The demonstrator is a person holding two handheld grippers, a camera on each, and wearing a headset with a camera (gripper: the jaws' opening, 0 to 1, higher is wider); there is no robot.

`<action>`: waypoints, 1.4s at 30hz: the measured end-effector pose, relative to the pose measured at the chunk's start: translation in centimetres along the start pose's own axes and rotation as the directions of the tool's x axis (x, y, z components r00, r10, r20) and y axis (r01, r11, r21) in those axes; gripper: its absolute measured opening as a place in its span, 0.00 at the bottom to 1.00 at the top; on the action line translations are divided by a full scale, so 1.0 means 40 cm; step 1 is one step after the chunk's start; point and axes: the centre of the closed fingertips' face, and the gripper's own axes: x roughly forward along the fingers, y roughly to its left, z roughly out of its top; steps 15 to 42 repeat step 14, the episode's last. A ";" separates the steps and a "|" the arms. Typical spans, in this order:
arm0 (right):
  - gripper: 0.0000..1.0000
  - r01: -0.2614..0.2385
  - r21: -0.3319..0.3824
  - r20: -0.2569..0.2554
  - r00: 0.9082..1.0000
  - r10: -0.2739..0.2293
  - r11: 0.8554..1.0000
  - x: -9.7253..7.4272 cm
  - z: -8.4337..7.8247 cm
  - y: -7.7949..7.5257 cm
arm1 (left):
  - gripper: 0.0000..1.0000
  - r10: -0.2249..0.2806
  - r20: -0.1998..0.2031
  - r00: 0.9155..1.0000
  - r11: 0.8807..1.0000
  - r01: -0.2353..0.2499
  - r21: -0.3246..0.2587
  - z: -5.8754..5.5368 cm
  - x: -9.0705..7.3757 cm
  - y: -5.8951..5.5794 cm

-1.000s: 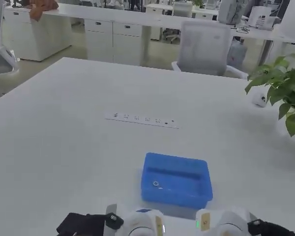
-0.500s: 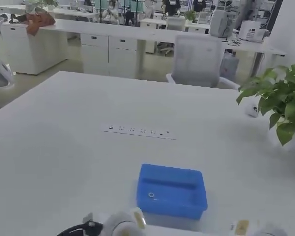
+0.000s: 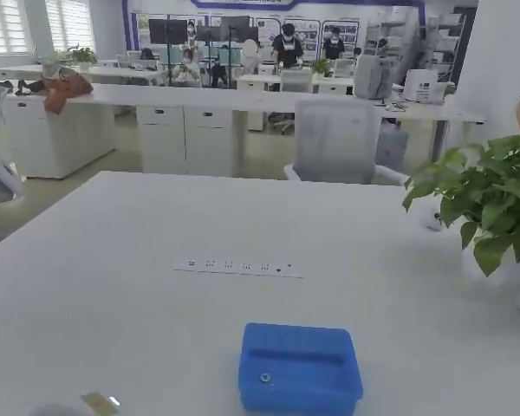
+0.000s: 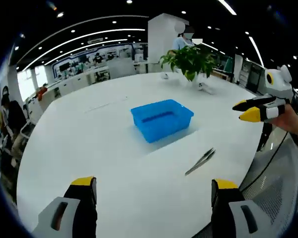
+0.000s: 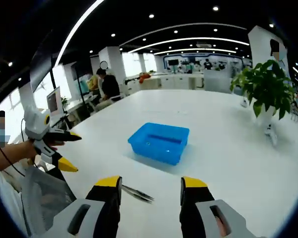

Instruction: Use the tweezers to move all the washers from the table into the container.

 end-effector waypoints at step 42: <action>0.93 0.113 0.049 0.019 0.993 -0.114 0.992 -0.025 -0.004 -0.051 | 0.99 0.106 0.090 0.990 0.986 -0.093 -0.140 0.009 -0.067 0.053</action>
